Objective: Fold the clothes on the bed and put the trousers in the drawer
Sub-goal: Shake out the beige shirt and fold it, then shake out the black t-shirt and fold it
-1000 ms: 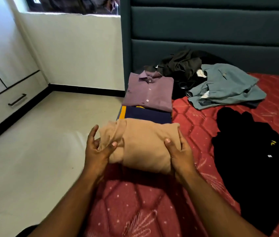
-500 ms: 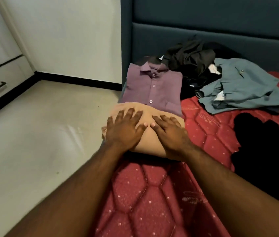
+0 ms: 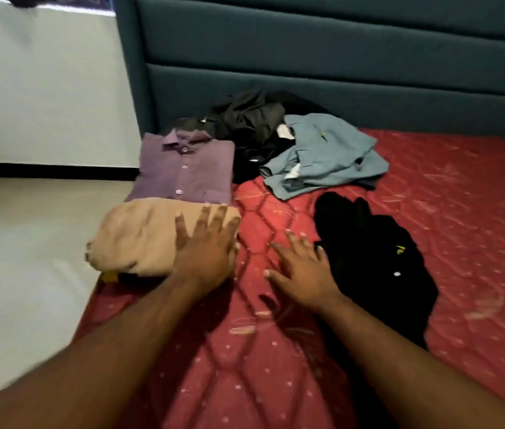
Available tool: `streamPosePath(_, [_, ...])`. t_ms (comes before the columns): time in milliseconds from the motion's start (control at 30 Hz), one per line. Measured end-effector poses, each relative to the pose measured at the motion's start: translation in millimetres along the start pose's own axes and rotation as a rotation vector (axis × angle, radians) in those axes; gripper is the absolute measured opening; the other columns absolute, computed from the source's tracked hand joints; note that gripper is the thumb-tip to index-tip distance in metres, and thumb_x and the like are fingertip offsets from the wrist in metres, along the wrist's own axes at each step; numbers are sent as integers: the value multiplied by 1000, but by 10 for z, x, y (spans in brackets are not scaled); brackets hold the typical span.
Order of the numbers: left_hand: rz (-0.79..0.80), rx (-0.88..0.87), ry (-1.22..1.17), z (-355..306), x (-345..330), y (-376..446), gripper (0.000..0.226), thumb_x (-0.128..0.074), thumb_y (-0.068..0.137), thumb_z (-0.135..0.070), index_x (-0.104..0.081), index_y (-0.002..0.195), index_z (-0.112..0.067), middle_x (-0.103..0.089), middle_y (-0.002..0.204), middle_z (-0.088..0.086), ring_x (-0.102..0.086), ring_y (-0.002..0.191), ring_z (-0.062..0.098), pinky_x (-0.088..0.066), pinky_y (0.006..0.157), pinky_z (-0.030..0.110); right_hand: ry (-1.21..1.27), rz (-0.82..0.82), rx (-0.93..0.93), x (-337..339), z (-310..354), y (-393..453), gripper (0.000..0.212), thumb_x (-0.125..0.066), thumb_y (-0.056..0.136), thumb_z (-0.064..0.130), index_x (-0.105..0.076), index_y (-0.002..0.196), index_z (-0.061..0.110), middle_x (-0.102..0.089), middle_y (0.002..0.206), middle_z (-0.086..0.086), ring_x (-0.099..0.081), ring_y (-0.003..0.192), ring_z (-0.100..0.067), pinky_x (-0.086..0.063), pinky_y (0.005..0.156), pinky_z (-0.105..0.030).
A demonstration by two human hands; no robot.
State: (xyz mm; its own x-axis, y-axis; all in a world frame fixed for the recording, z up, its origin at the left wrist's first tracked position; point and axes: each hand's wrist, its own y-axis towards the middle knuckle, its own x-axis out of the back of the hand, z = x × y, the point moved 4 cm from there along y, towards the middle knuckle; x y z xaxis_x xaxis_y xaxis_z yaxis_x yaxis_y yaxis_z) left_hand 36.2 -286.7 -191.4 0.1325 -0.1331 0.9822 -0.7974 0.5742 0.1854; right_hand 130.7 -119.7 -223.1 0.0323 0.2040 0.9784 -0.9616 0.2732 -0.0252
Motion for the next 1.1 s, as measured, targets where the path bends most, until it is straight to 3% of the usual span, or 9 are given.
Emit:
streamPosePath(167, [270, -350, -387, -1382, -484, -161, 64, -53, 95, -27, -28, 153, -19, -31, 157, 11, -32, 143, 25, -23, 116, 32, -84, 201, -389, -37, -1171, -1030, 63, -52, 91, 54, -33, 147, 31, -34, 152, -6, -37, 135, -30, -37, 106, -45])
streamPosePath(267, [530, -159, -910, -1866, -733, -351, 62, -57, 96, -17, -29, 152, -12, -40, 152, 15, -42, 137, 22, -33, 114, 32, 121, 127, -344, 7, -1243, -1207, 33, -56, 94, 34, -62, 124, 23, -64, 124, -3, -57, 117, -24, -44, 94, -32])
streamPosePath(400, [342, 177, -999, -1833, -928, -511, 64, -62, 90, -24, -37, 149, -21, -49, 142, 13, -49, 130, 25, -36, 111, 31, 636, 302, -318, -139, -907, -1407, 19, -64, 91, 26, -65, 72, 25, -60, 65, 11, -53, 58, -4, -46, 67, -36])
streamPosePath(567, [255, 268, -951, -1291, -863, -1017, 61, -51, 72, 20, -61, 128, -4, -64, 125, 13, -59, 115, 20, -39, 97, 20, 1108, 637, -334, -191, -330, -1838, 10, -51, 98, 13, -58, 93, 19, -58, 99, -4, -61, 54, -12, -51, 40, -29])
streamPosePath(700, [181, 282, -617, -238, -668, -1474, 61, -57, 75, 7, -60, 132, -17, -62, 121, 19, -62, 107, 34, -47, 97, 39, 328, 143, -152, -27, -550, -1789, 30, -65, 86, 26, -61, 116, 27, -54, 106, 2, -61, 91, -16, -51, 81, -34])
streamPosePath(833, [67, 309, -120, 315, -369, -1857, 59, -70, 79, -15, -54, 136, -20, -49, 115, 20, -56, 93, 46, -49, 78, 53, 97, 221, -68, -100, -504, -1814, 49, -69, 83, 33, -55, 130, 31, -37, 129, -4, -52, 114, -29, -47, 96, -40])
streamPosePath(933, [-145, -17, -146, -85, -135, -1953, 49, -59, 78, -25, -57, 128, -26, -55, 123, 10, -57, 99, 38, -49, 79, 48, 42, 209, 30, -238, -328, -1837, 35, -68, 85, 29, -59, 119, 22, -38, 136, -2, -46, 118, -30, -45, 97, -40])
streamPosePath(1000, [-27, -275, -362, -542, -134, -1958, 48, -48, 83, -35, -55, 130, -29, -58, 125, 3, -62, 103, 30, -52, 86, 43, 96, 180, 55, -277, -331, -1857, 39, -70, 82, 24, -56, 118, 19, -41, 134, -2, -48, 118, -30, -43, 98, -37])
streamPosePath(1100, [355, -241, -362, -904, -290, -1983, 63, -56, 89, -42, -34, 148, -35, -38, 145, -2, -53, 120, 27, -47, 99, 43, 231, 237, 39, -267, -458, -1912, 69, -75, 77, 20, -42, 139, 17, -42, 138, -5, -46, 127, -25, -36, 106, -30])
